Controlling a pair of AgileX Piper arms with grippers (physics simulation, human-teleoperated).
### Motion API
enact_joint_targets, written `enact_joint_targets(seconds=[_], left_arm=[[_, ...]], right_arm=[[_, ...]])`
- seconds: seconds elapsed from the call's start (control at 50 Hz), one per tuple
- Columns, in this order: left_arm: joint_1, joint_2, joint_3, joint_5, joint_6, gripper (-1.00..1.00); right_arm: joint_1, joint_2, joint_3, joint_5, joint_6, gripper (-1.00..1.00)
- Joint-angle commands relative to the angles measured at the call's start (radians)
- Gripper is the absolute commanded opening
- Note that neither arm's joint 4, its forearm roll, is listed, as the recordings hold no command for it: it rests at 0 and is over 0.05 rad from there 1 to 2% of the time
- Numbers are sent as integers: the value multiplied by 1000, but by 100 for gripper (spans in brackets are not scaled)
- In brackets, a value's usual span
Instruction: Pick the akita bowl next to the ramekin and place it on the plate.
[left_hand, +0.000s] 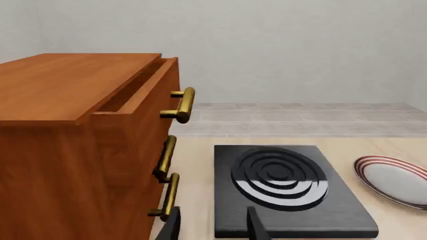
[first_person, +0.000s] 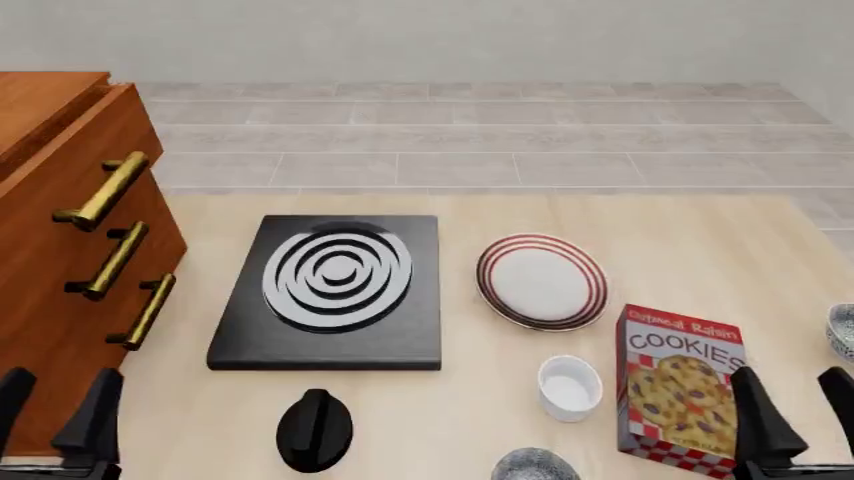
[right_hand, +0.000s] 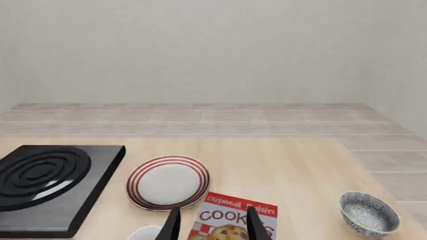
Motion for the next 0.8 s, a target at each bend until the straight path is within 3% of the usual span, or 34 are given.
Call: enact_joint_targets(seconds=[0.02, 0.52, 0.6, 0.8], left_arm=[[0, 0, 0, 0, 0, 100], [0, 0, 0, 0, 0, 100], [0, 0, 0, 0, 0, 100], [0, 0, 0, 0, 0, 100]], right_arm=[[1, 5, -3, -2, -2, 100], [9, 1, -39, 8, -16, 100], [50, -1, -75, 19, -94, 100], [130, -1, -200, 98, -191, 100]])
